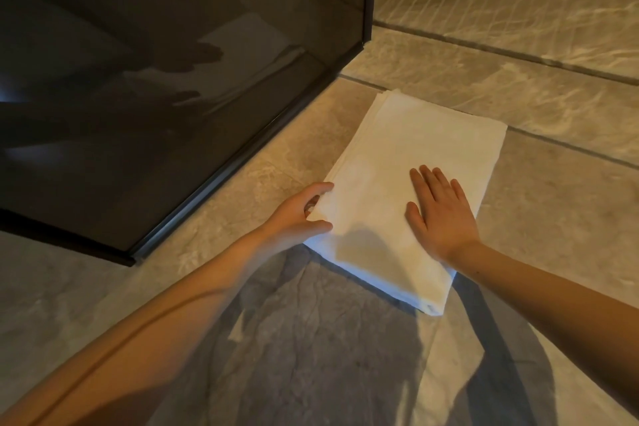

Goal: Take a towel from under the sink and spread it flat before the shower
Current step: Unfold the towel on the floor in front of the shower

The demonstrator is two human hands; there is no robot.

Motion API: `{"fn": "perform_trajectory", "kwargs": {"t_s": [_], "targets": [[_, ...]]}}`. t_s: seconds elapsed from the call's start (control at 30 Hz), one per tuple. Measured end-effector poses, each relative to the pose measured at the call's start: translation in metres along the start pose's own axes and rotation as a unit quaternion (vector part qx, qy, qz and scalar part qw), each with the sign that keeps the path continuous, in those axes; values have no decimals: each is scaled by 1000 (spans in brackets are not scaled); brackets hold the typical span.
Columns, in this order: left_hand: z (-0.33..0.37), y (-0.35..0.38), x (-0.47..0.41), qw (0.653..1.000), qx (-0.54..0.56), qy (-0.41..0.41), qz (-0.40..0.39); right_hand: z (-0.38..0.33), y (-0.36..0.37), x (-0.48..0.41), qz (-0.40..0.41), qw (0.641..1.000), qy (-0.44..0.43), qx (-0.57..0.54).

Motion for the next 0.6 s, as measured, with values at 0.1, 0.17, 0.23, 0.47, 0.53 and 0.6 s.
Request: {"fn": "perform_trajectory", "kwargs": {"t_s": [0.1, 0.17, 0.23, 0.47, 0.53, 0.6], "targets": [[10, 3, -1, 1000, 12, 7, -17, -7, -9, 1, -16, 1000, 4, -19], [16, 5, -1, 999, 20, 24, -24, -14, -28, -6, -6, 998, 8, -63], [23, 10, -1, 999, 4, 41, -34, -23, -56, -19, -9, 988, -4, -157], [43, 32, -4, 991, -73, 79, -85, -60, -99, -61, -189, 966, -6, -178], [44, 36, -4, 991, -46, 71, -101, -53, -102, -64, -155, 975, 20, -155], [47, 38, -4, 990, -17, 76, -114, -42, -105, -62, -120, 976, 16, -183]]}}
Point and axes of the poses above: each hand's wrist, its own x-axis away from the middle knuckle, its own y-axis out of the palm, z = x × y, the point moved 1 cm from there along -x, towards the middle knuckle, and after that the axes turned 14 degrees about -z, right-handed, at the moved point
